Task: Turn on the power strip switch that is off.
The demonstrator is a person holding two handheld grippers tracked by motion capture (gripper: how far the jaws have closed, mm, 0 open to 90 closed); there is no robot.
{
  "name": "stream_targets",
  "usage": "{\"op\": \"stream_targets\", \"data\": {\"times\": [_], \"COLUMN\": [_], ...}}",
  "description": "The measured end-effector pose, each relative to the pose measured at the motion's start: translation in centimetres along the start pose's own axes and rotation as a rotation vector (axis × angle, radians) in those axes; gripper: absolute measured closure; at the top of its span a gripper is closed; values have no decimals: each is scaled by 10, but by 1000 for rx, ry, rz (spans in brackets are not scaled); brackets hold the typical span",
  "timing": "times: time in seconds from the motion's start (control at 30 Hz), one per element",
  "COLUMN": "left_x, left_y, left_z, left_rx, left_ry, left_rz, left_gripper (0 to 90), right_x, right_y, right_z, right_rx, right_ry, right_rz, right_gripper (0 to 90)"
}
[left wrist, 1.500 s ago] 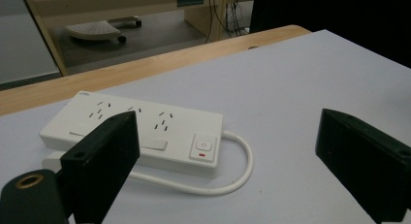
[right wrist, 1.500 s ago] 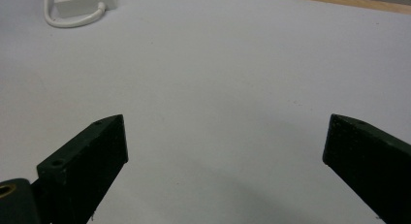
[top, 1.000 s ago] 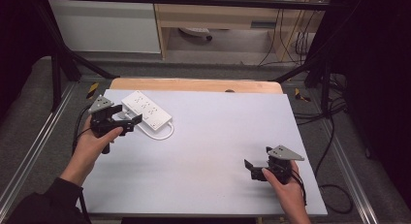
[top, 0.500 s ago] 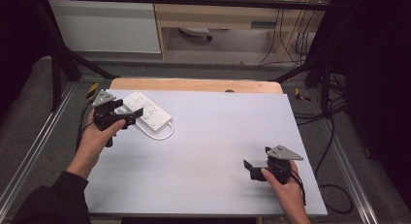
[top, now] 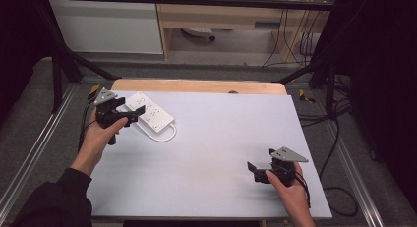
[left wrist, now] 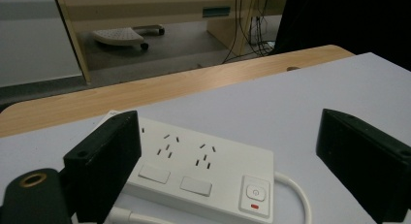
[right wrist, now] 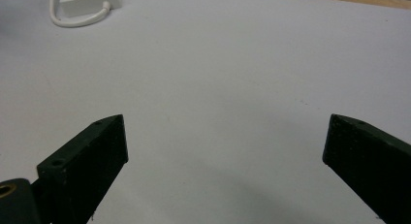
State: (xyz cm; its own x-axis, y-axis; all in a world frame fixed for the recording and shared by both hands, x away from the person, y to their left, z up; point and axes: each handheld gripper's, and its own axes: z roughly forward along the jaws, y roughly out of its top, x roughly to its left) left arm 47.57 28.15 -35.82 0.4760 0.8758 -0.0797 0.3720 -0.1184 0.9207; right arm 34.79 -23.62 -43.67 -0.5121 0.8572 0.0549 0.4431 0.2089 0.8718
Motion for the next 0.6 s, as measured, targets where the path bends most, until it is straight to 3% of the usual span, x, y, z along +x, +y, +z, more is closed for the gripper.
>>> {"op": "stream_targets", "data": {"times": [0.33, 0.6], "left_x": [5, 11], "left_y": [-4, -7], "left_z": [11, 20], "left_rx": [13, 19], "left_ry": [33, 35], "left_rz": [6, -4], "left_gripper": [89, 98], "right_x": [0, 0], "right_y": [0, 0], "right_z": [0, 0], "right_rx": [-4, -2], "right_ry": [-3, -2], "right_rz": [-2, -1], "right_gripper": [27, 28]}}
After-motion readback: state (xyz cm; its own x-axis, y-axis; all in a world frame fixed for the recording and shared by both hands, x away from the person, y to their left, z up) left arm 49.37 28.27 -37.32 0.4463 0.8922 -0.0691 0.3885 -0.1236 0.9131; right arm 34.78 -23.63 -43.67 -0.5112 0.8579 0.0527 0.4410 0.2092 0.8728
